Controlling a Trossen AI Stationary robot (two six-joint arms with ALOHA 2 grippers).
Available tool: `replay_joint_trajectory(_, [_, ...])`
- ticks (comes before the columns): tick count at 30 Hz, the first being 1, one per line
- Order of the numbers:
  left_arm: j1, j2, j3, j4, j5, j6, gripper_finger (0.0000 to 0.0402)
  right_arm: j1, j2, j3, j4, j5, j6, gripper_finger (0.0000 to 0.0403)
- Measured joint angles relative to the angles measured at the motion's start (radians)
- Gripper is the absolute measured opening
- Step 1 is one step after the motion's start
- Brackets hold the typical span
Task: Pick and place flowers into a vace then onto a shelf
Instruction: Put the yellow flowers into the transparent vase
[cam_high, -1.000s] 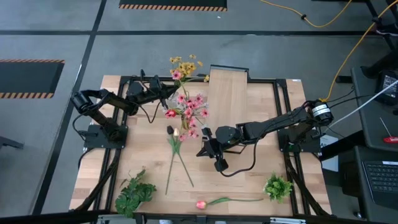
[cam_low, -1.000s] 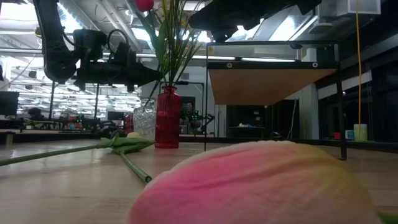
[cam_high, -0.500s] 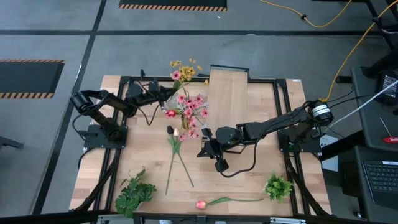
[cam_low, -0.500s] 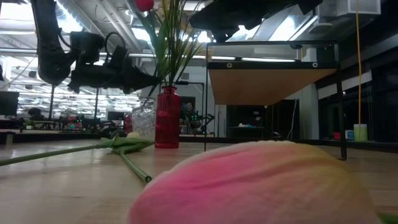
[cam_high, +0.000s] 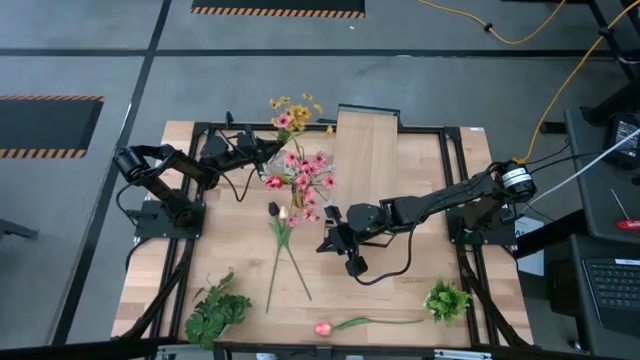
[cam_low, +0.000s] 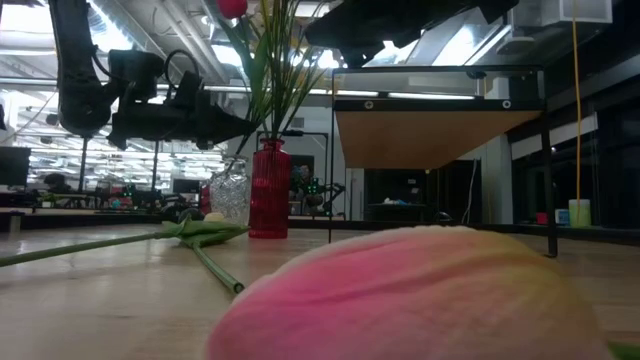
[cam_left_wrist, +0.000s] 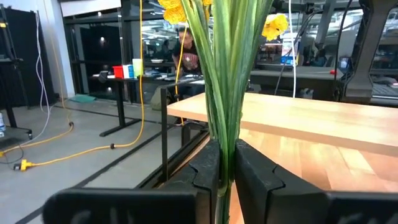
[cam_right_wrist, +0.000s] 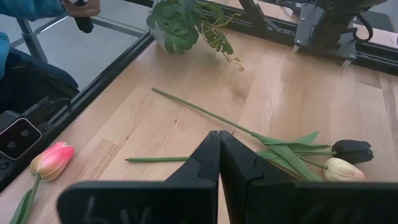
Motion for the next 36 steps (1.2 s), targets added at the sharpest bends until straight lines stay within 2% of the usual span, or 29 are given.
replay_joint_trajectory(8, [0.000,0.000,0.000,-0.068,-0.008,-0.002,0.0074,0.000,0.000,0.000,0.000,0.000,0.004,0.0010])
replay_joint_trajectory(11, [0.000,0.000,0.000,-0.102,-0.042,-0.001,0.0090,0.000,0.000,0.000,0.000,0.000,0.005,0.0010])
replay_joint_trajectory(17, [0.000,0.000,0.000,-0.104,-0.049,0.000,0.0114,0.000,0.000,0.000,0.000,0.000,0.006,0.0010])
replay_joint_trajectory(36, [0.000,0.000,0.000,-0.104,-0.029,-0.037,0.0122,0.000,0.000,0.000,-0.016,0.000,0.034,0.0010])
